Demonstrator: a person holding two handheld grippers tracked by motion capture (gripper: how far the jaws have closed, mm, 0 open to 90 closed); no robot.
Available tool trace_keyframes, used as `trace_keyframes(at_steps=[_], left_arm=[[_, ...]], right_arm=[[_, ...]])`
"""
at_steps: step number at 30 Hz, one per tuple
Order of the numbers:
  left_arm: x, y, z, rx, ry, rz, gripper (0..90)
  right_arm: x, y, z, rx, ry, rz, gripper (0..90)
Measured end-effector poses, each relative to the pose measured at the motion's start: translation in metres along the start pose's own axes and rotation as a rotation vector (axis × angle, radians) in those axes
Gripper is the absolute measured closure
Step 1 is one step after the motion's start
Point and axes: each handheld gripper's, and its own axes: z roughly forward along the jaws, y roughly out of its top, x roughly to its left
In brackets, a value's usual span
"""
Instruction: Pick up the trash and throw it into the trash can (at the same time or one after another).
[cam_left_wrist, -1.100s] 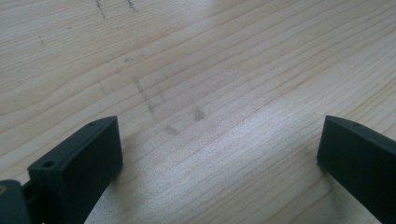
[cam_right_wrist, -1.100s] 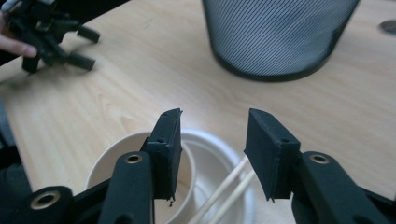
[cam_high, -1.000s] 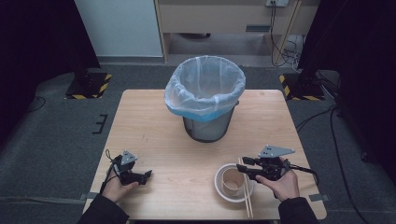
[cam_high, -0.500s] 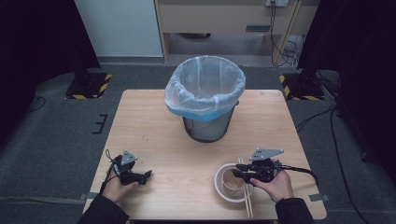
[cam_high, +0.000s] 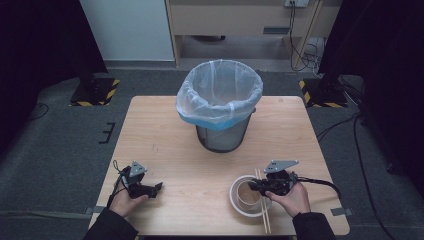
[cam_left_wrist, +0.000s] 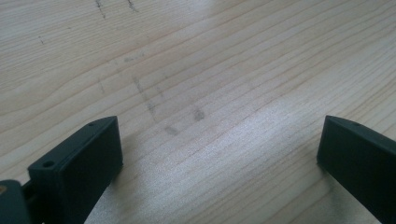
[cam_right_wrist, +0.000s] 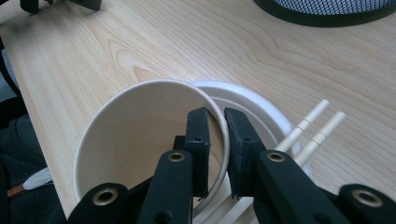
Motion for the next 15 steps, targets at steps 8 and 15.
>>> trace_keyframes(at_steps=[8,15], left_arm=[[0.0,0.0,0.0,0.0,-0.001,0.0,0.0],[0.0,0.0,0.0,0.0,0.0,0.0,0.0]], right_arm=[[-0.001,0.003,-0.004,-0.038,0.029,0.02,82.1],[-0.003,0.006,-0.013,-0.107,0.029,0.037,82.1]])
